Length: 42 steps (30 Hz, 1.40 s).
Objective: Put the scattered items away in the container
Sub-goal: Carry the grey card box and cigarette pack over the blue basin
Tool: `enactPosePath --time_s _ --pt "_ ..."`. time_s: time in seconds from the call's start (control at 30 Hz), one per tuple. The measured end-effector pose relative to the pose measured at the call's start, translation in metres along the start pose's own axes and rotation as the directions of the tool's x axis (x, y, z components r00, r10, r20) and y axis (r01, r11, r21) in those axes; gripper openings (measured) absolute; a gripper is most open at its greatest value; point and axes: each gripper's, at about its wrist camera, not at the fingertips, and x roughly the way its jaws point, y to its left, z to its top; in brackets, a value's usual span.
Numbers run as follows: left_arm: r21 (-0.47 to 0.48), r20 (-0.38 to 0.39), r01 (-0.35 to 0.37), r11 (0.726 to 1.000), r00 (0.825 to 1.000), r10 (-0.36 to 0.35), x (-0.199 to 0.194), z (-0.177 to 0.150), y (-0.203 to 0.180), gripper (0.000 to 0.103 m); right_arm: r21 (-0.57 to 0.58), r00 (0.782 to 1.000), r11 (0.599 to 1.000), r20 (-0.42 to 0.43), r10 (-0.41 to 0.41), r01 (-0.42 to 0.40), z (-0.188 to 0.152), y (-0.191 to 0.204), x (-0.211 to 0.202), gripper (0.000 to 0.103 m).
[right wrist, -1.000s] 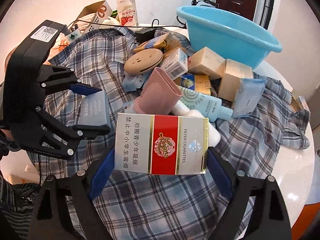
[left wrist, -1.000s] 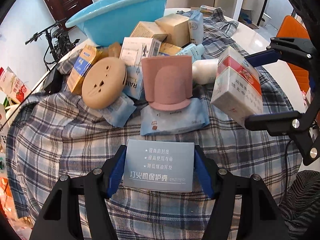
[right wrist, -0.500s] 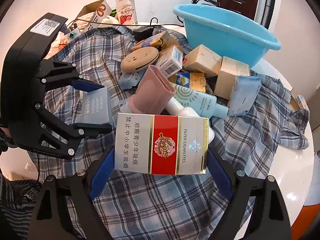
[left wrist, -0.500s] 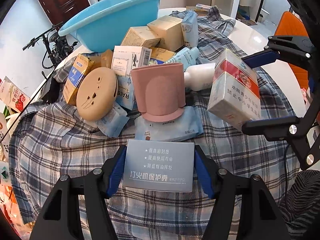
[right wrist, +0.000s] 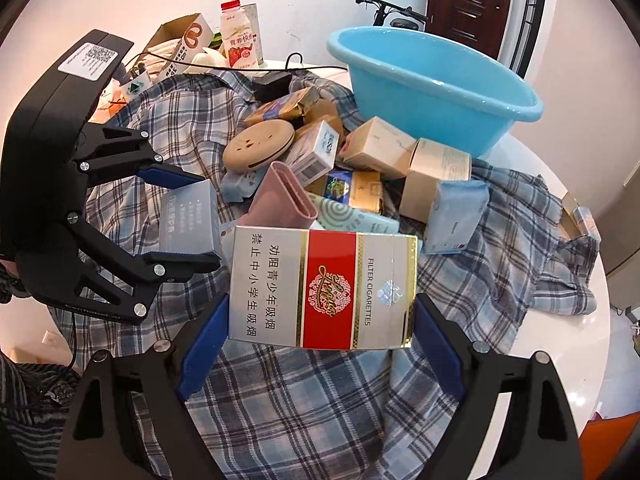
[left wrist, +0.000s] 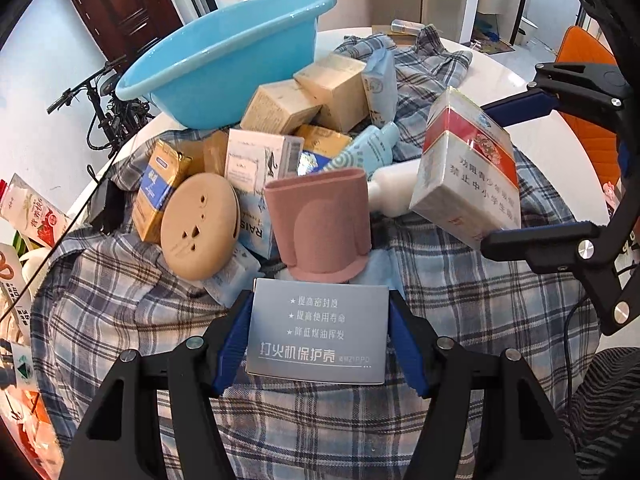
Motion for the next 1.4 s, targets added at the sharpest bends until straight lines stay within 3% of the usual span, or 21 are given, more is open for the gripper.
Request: enactPosePath --time_s 1.03,1.4 --pt "-0.02 0.029 -0.001 1.0 1.0 0.001 -0.01 0.053 0.019 0.067 0.01 0.997 0.999 0.061 -0.043 0.042 0.051 -0.046 -0.024 0.088" --pt "-0.037 0.028 0.015 0.999 1.0 -0.014 -0.013 0.089 0.037 0.067 0.026 0.995 0.997 0.065 -0.077 0.075 0.08 -0.074 -0.029 0.088"
